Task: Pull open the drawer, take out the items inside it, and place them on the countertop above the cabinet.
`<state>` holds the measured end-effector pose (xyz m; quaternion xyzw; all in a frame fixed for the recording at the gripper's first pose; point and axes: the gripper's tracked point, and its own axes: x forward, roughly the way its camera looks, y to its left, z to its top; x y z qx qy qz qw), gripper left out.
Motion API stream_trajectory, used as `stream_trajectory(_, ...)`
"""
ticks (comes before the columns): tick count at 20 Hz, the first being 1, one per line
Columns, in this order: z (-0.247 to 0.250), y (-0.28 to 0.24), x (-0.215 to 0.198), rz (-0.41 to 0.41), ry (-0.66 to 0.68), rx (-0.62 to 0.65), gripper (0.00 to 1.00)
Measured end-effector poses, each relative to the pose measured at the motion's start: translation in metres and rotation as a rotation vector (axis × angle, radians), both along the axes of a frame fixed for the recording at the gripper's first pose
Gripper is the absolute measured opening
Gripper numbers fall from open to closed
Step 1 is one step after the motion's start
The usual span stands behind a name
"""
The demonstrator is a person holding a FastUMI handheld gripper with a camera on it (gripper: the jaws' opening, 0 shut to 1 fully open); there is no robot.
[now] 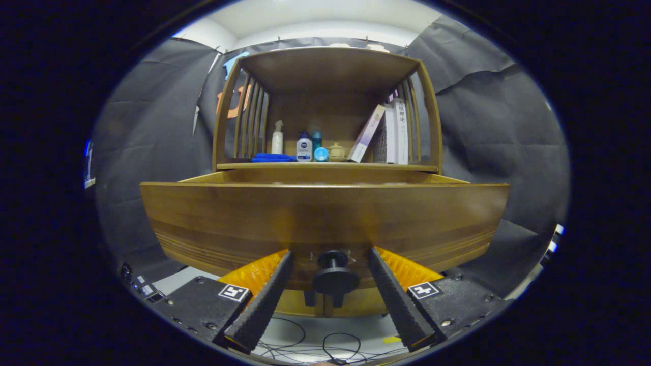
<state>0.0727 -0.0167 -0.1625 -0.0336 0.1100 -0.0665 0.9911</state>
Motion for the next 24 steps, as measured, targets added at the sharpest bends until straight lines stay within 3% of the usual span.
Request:
stream_trajectory(15,0.004,-0.001,0.089,-0.027,0.065,0.022,0.99)
stream_trajectory(24,0.001,-0.006,0.143,-0.044,0.101,-0.028,0.99)
